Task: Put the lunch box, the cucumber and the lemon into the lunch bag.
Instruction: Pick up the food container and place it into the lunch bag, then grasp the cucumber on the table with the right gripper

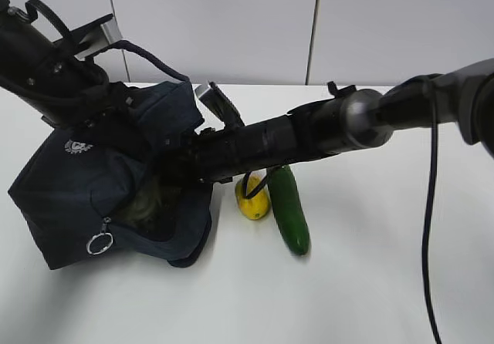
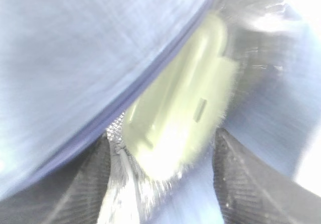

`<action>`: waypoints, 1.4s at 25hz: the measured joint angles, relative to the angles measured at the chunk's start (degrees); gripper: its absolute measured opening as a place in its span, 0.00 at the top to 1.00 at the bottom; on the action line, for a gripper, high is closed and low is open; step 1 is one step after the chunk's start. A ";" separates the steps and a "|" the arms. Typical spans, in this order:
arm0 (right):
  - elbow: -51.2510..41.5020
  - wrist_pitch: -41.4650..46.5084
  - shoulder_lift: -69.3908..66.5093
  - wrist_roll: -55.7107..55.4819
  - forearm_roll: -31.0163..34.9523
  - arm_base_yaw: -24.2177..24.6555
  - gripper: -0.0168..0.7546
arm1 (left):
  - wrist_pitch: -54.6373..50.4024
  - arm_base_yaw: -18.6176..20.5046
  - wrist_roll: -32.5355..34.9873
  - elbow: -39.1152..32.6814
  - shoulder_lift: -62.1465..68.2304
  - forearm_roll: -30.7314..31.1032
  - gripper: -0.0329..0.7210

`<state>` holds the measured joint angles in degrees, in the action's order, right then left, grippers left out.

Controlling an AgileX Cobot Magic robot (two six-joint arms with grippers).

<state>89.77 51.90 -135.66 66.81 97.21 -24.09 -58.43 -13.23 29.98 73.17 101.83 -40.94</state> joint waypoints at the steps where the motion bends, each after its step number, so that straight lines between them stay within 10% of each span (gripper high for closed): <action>1: 0.00 1.02 0.50 -1.05 -2.25 0.79 0.36 | -0.13 0.00 0.00 0.00 0.00 0.00 0.97; 12: 0.00 6.02 12.77 -16.09 -25.79 12.04 0.36 | -0.62 0.00 0.00 0.22 0.00 0.17 0.97; 23: 0.64 -0.27 17.66 -43.87 -65.37 10.96 0.36 | -2.25 0.00 0.00 0.22 0.00 1.34 0.97; 35: 4.48 -2.76 11.17 -50.30 -69.72 8.39 0.36 | -2.74 0.00 0.00 0.22 0.00 1.59 0.97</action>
<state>94.25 49.14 -124.49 16.51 27.50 -15.71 -61.17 -13.23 29.98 73.39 101.83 -39.35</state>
